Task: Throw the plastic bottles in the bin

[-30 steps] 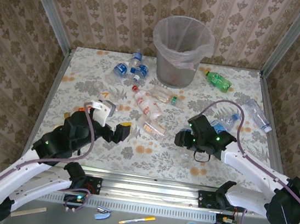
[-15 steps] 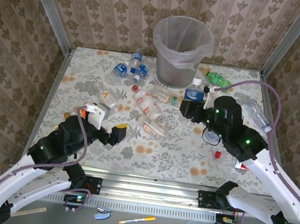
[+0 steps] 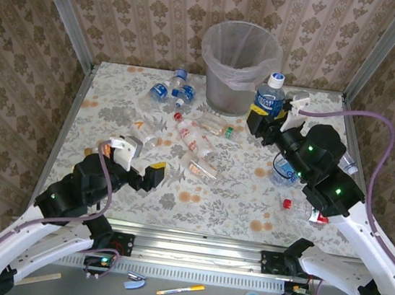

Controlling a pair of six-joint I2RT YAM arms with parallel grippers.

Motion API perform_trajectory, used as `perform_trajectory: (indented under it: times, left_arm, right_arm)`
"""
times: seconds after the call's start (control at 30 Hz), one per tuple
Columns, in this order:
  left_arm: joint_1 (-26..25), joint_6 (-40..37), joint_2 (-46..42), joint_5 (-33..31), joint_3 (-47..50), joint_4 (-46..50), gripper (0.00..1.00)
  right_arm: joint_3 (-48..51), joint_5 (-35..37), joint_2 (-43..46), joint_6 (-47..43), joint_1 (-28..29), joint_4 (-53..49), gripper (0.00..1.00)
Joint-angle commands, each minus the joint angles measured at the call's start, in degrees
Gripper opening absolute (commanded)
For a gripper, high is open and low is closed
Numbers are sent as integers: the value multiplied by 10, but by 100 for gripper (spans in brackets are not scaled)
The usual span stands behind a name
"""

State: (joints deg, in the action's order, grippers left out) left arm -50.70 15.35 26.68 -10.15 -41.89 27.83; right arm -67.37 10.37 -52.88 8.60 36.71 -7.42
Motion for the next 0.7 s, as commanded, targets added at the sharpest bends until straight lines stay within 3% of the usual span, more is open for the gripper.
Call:
perform_trajectory:
  times: [0.0, 0.43, 0.67]
  left_arm:
    - [0, -8, -11, 0, 10, -15, 100]
    - [0, -39, -77, 12, 20, -41, 100]
    - [0, -109, -191, -170, 39, -97, 100]
  right_arm:
    - [28, 25, 13, -60, 3, 166, 46]
    - [-27, -29, -134, -131, -22, 457, 46]
    - [-65, -46, -170, -153, -37, 507, 44]
